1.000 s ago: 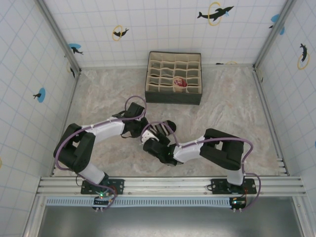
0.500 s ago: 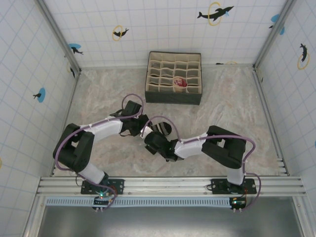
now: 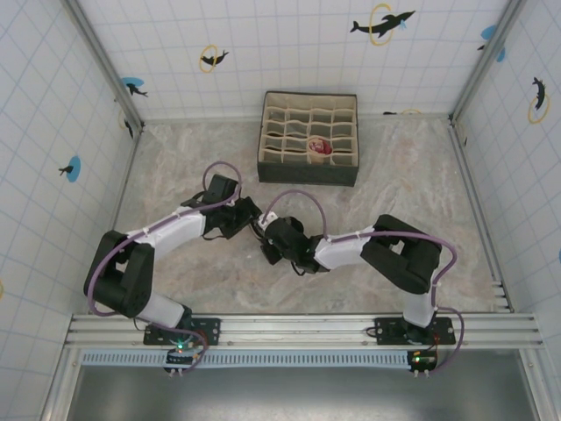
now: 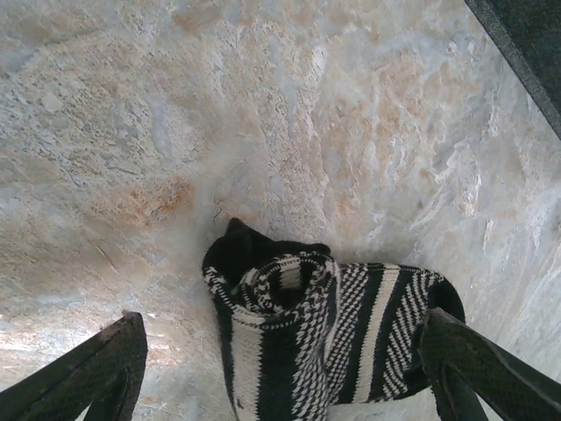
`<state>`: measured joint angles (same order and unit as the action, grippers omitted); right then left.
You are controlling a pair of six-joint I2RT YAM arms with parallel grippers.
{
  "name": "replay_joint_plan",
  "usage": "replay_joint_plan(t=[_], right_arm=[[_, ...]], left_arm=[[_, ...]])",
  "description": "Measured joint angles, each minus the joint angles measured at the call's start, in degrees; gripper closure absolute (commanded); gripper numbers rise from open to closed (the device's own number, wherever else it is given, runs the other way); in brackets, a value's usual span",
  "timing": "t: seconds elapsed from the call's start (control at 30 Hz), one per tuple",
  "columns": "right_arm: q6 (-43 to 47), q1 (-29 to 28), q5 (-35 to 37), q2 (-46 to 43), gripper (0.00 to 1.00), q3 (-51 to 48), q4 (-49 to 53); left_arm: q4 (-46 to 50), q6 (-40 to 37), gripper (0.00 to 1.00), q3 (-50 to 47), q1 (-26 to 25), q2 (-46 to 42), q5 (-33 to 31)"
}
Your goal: Roll the socks
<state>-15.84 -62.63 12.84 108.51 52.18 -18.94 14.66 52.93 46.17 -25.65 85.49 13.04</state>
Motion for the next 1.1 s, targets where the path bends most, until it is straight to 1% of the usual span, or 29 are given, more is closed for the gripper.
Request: replay_joint_plan(t=[0.17, 0.3, 0.43, 0.67, 0.83, 0.97, 1.1], right_arm=[[-1.51, 0.13, -0.59, 0.02, 1.00, 0.44, 1.14], [-5.27, 1.29, -3.48, 0.02, 1.00, 0.55, 1.18], [-11.78, 3.45, -8.57, 0.02, 1.00, 0.02, -0.02], [-25.55, 6.93, -16.65, -0.81, 1.00, -5.27, -7.72], [-34.97, 8.48, -20.15, -1.79, 1.00, -8.61, -11.37], [-41.90, 9.53, -22.36, -2.60, 1.00, -11.91, -15.02], [-46.77, 10.36, -23.52, -3.78, 1.00, -14.84, -17.68]], left_arm=[[0.02, -0.28, 0.19, -0.98, 0.76, 0.00, -0.09], [1.64, -0.66, 0.19, -1.75, 0.92, -0.35, 0.24], [2.10, -1.36, 0.20, -1.79, 2.19, -1.05, 0.46], [1.16, -1.51, 0.23, -3.50, 2.51, -3.80, 0.87], [-0.66, -1.53, 0.27, -4.90, 2.51, -5.38, 1.97], [-3.23, -1.66, 0.31, -6.10, 2.49, -5.49, 3.58], [-6.14, -1.79, 0.32, -7.85, 1.97, -5.62, 5.03]])
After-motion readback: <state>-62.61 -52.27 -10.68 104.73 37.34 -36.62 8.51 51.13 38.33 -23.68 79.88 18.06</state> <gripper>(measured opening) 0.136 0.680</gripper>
